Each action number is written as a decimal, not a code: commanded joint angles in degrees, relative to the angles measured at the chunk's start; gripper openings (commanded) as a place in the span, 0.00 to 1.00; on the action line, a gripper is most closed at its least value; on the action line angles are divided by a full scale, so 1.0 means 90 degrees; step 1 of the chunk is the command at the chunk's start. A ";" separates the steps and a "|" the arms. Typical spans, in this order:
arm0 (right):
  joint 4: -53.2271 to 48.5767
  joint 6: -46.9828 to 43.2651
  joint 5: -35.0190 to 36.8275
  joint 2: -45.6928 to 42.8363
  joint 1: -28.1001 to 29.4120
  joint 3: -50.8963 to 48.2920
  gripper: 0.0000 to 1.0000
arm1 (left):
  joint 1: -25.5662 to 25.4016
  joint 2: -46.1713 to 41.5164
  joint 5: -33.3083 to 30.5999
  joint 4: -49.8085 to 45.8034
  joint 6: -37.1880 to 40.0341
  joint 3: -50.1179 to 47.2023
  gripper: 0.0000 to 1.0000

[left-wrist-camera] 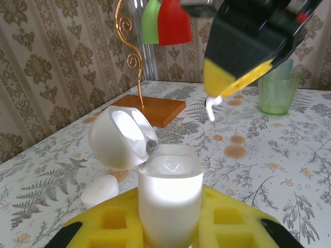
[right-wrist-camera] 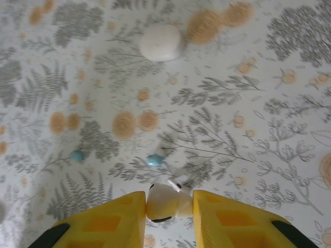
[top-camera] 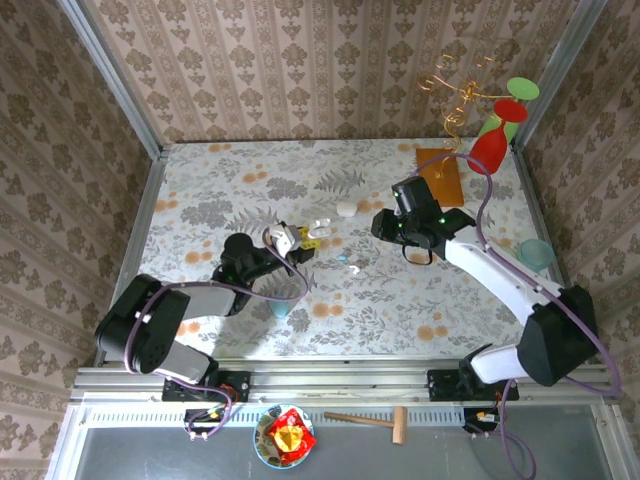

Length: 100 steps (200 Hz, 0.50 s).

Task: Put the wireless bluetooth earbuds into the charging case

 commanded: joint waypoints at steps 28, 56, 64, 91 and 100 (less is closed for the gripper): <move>0.0670 -0.0415 0.0105 -0.0453 0.0449 0.0032 0.29 | -0.0163 0.0213 -0.0064 0.0377 -0.0298 0.0306 0.00; 0.0790 -0.0481 -0.0011 -0.0429 0.0637 0.0169 0.29 | -0.0200 0.0263 -0.0020 0.0475 -0.0402 0.0355 0.00; 0.0834 -0.0492 -0.0038 -0.0412 0.0684 0.0206 0.29 | -0.0203 0.0273 -0.0012 0.0475 -0.0413 0.0359 0.00; 0.1025 -0.0532 -0.0216 -0.0346 0.0872 0.0330 0.29 | -0.0234 0.0299 0.0016 0.0494 -0.0432 0.0399 0.00; 0.1115 -0.0563 -0.0281 -0.0331 0.0932 0.0353 0.29 | -0.0251 0.0304 0.0008 0.0504 -0.0431 0.0408 0.00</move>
